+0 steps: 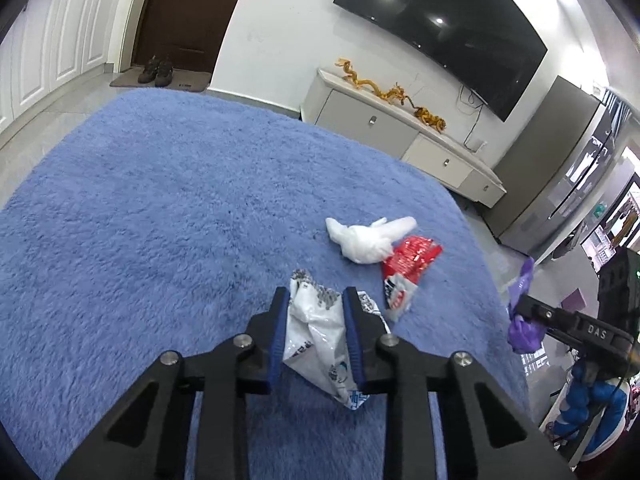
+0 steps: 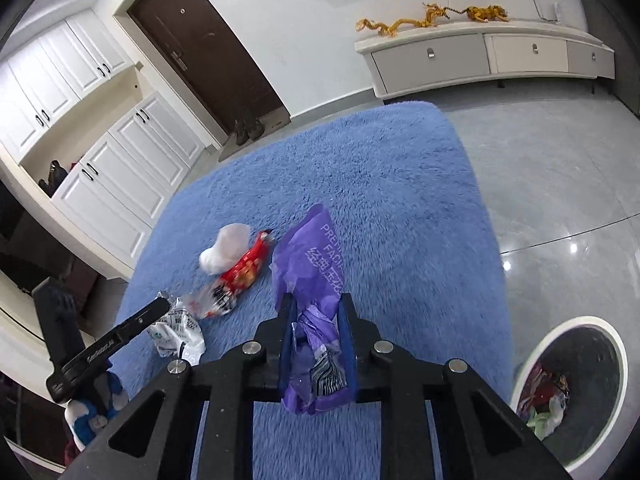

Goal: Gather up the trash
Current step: 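Carry the white wrapper and purple bag over to the black bin, then open the left tool over the bin while the right tool opens to drop the purple bag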

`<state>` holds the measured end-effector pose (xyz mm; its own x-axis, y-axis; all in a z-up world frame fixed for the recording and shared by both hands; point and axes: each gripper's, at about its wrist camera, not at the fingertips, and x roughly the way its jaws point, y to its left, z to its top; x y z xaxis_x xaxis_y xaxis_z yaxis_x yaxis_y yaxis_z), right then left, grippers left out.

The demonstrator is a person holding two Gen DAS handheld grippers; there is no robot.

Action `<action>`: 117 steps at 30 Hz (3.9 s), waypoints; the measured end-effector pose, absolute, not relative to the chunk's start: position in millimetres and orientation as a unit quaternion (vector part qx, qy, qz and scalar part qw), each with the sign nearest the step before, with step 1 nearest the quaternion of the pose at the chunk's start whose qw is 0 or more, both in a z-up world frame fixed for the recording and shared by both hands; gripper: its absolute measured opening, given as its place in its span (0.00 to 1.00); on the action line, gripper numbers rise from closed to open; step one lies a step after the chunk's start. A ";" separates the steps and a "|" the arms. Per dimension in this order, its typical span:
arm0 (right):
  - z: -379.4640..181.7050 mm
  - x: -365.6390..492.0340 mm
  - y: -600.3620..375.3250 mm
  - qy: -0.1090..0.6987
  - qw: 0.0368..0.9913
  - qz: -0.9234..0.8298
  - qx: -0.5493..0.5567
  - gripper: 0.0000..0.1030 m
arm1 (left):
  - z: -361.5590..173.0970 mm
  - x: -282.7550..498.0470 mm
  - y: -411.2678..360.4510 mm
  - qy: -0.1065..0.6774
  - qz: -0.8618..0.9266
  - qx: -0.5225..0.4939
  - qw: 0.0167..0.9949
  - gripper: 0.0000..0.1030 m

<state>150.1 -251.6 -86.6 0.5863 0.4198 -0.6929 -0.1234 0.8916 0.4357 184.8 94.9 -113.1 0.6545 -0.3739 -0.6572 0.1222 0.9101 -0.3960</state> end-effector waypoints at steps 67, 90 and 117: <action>-64.6 19.0 -396.2 0.325 0.912 0.035 0.249 0.19 | -25.3 141.6 -91.1 0.380 -0.286 -0.054 0.878 0.24; -164.6 6.4 -525.1 0.374 0.854 -0.092 0.351 0.21 | -118.7 177.3 -343.9 0.476 -0.373 0.052 0.795 0.26; -195.7 8.2 -535.3 0.393 0.834 -0.108 0.372 0.21 | -127.5 146.8 -379.2 0.406 -0.369 0.119 0.828 0.26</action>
<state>8.2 -535.3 -195.7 0.6684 0.1117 -0.7353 0.4718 0.7006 0.5353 146.8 -379.2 -127.5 0.3987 -0.5140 -0.7595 0.7070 0.6997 -0.1024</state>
